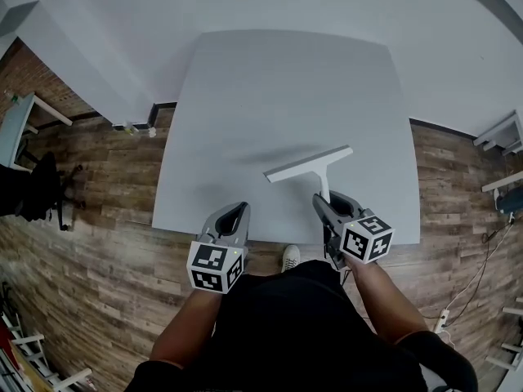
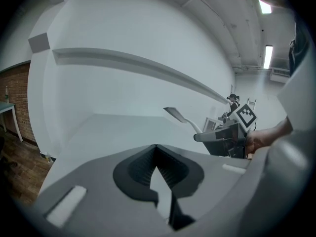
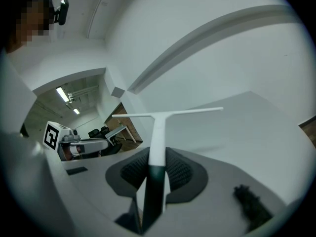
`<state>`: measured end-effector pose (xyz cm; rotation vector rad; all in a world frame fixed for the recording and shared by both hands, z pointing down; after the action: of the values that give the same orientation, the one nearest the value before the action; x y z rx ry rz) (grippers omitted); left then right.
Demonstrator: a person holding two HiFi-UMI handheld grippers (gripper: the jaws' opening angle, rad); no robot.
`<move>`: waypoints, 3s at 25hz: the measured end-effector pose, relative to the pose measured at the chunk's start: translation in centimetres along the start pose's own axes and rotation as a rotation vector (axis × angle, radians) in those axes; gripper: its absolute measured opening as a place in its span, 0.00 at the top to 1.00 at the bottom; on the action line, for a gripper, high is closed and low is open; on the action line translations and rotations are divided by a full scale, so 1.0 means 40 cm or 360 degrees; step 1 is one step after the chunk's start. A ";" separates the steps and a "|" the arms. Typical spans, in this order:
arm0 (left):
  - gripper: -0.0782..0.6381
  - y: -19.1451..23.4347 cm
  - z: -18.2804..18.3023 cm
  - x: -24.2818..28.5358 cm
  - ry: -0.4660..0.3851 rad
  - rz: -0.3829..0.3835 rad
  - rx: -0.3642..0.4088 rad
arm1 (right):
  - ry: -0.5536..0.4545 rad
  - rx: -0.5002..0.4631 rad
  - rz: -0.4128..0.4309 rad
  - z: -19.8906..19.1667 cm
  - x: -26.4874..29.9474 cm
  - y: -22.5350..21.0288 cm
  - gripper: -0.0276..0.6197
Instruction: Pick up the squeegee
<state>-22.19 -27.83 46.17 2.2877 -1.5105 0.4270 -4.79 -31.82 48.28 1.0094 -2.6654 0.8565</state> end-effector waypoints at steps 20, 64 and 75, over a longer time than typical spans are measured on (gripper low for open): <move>0.88 0.155 -0.120 -0.251 0.0011 -0.0248 0.0018 | -0.0048 -0.0036 -0.0265 -0.115 0.030 0.289 0.81; 0.88 -0.227 -0.185 -0.343 -0.0001 -0.0270 0.0054 | -0.0154 -0.0025 -0.0247 -0.204 -0.388 0.345 0.81; 0.88 -0.225 -0.171 -0.352 0.0006 -0.0264 0.0131 | -0.0172 -0.0014 -0.0272 -0.210 -0.380 0.337 0.81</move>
<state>-19.60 -10.02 44.84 2.4508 -1.3107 0.4537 -2.43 -10.42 43.87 1.2940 -2.6178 0.7754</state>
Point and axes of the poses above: the fingertips, and each gripper's own axes: x forward along the fingers, y to its left, z out of its top, the point moved 1 cm from there along -x, backward along the fingers, and after that the axes turned 4 degrees about z, right-handed, at the moved point
